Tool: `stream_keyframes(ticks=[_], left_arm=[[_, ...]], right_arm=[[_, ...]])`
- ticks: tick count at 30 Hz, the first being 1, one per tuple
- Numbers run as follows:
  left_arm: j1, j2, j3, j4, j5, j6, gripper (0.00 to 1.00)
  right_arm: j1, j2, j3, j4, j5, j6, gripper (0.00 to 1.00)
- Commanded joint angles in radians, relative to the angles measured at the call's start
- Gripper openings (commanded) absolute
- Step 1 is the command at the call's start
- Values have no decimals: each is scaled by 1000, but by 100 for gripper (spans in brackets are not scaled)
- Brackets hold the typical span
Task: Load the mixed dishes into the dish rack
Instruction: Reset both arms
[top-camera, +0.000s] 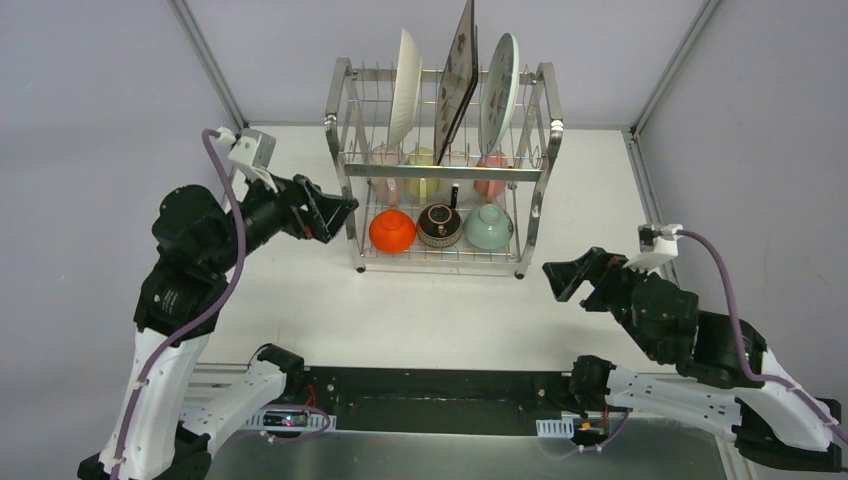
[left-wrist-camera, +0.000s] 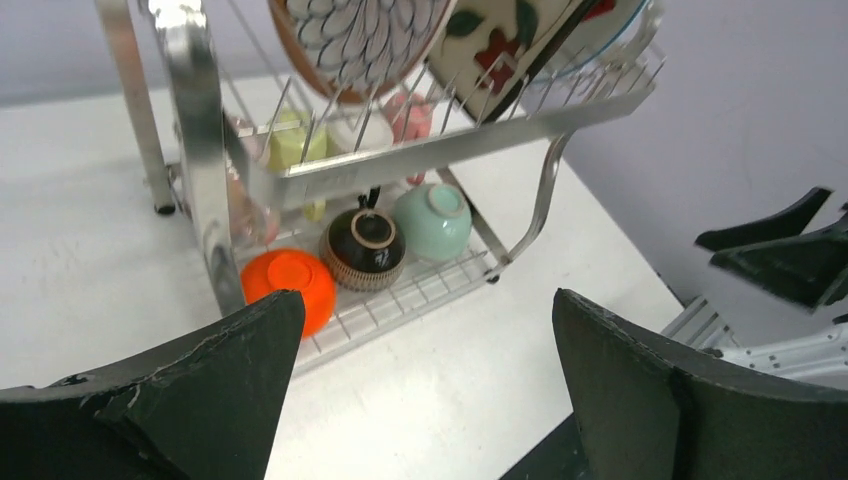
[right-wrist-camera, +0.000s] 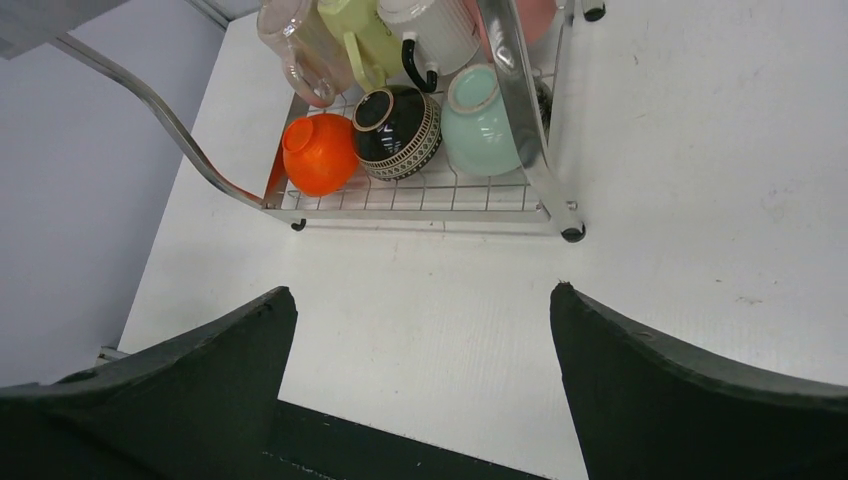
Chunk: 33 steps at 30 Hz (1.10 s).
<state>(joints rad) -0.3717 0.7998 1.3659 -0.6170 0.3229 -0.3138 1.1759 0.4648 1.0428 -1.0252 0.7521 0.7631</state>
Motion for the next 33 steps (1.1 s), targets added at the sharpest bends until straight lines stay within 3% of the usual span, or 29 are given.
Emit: stream_keyframes(ticks=[1,9,24,33], left_arm=[[1,-68,-110,-63,-32,17,99],[1,-128,-295,-71,-33,-30,99],[0,-164,-417,67,3,-27,99],[1,-185,-443,133,10,-8,99]], right_arm=[[-1,-48,46,22,27,-120,100],[0,-126,16,-36,75,-65,100],[-2,13,6,37,32,-61,100],[-1,18,-10,56,25,-45,100]])
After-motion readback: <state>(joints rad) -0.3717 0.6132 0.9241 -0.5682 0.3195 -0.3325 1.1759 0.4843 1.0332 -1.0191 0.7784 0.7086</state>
